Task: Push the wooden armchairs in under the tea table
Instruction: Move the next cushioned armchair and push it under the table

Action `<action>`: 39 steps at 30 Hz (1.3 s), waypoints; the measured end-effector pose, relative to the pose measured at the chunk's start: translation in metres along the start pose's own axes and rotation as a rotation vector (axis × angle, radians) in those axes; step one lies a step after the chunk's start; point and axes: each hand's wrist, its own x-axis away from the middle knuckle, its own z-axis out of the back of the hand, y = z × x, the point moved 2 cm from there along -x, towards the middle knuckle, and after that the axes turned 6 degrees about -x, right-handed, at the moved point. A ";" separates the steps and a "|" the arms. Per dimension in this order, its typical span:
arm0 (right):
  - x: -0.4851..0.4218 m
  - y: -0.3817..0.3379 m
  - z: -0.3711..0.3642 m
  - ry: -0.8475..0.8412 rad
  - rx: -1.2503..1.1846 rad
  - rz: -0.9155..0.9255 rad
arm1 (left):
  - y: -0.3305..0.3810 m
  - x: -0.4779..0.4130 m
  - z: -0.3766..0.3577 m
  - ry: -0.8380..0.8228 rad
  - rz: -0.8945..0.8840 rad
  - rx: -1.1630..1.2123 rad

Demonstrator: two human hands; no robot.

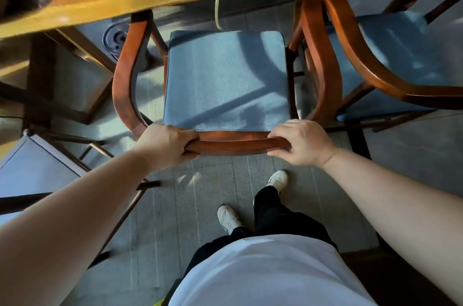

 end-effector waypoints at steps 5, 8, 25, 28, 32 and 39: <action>-0.002 0.008 0.004 -0.036 0.002 0.018 | 0.000 -0.006 -0.003 -0.034 -0.019 -0.008; -0.003 0.008 0.007 -0.067 0.003 0.038 | 0.002 -0.005 -0.003 -0.059 0.014 0.012; 0.010 0.034 0.039 -0.242 0.029 -0.020 | 0.050 -0.017 -0.003 -0.024 0.083 0.074; 0.006 0.047 0.055 -0.261 0.028 -0.136 | 0.061 -0.033 -0.001 -0.019 0.099 0.056; 0.000 0.043 0.062 -0.298 0.068 -0.252 | 0.062 -0.040 -0.001 0.035 0.093 0.071; -0.006 0.021 0.042 -0.185 0.172 -0.183 | 0.061 -0.039 -0.001 0.136 0.044 0.085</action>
